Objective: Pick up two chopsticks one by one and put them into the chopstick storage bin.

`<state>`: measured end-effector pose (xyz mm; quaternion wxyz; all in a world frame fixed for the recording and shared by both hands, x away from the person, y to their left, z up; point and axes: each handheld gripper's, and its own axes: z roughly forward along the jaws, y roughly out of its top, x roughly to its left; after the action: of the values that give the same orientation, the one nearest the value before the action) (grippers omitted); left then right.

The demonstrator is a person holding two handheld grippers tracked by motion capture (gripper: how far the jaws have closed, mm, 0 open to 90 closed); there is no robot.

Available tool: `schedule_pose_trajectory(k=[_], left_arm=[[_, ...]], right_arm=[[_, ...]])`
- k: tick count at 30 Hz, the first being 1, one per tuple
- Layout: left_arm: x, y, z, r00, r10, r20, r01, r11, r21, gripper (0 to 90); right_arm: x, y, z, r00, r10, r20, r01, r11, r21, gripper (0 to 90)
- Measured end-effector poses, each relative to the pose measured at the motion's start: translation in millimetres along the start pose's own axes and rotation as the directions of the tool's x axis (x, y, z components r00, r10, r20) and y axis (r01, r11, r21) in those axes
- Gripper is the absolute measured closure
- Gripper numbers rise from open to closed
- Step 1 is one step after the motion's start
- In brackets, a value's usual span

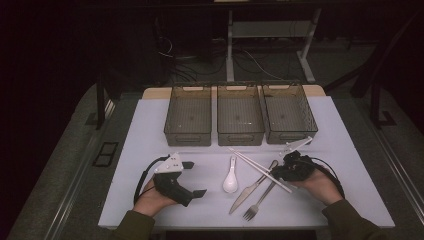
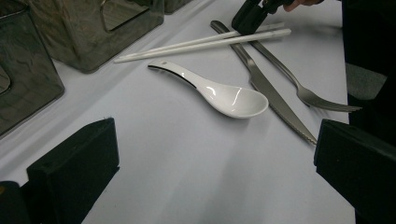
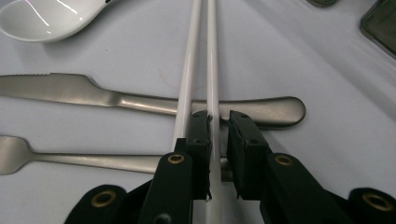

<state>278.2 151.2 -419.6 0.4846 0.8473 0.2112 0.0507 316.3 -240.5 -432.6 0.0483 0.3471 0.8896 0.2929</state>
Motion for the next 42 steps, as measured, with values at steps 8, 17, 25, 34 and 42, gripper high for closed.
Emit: schedule_pose_trajectory(k=[8,17,25,34,42], left_arm=[[-0.1,0.1,-0.1,1.0000,0.001,0.001,-0.001,1.0000,0.000,0.0],[-0.3,0.1,0.1,1.0000,0.003,0.002,-0.003,1.0000,0.001,0.0],[-0.5,0.1,0.3,1.0000,0.003,0.003,-0.003,1.0000,0.001,0.0],[-0.6,0.0,0.2,1.0000,0.003,0.003,-0.003,1.0000,0.001,0.0],[-0.6,-0.8,0.3,1.0000,0.003,0.004,-0.003,1.0000,0.001,0.0]], right_arm=[[0.4,-0.8,3.4,0.9999,-0.014,0.003,0.014,0.9998,0.014,79.7],[0.5,-1.4,3.6,0.9998,-0.018,0.012,0.018,0.9998,0.012,82.8],[-0.1,-1.9,2.5,0.9991,-0.040,0.014,0.040,0.9992,0.006,84.0],[-5.6,-4.4,-10.2,0.9998,-0.012,-0.014,0.011,0.9991,-0.040,84.1],[-7.6,-5.8,-30.8,0.9992,0.000,-0.040,-0.004,0.9950,-0.100,84.1]])
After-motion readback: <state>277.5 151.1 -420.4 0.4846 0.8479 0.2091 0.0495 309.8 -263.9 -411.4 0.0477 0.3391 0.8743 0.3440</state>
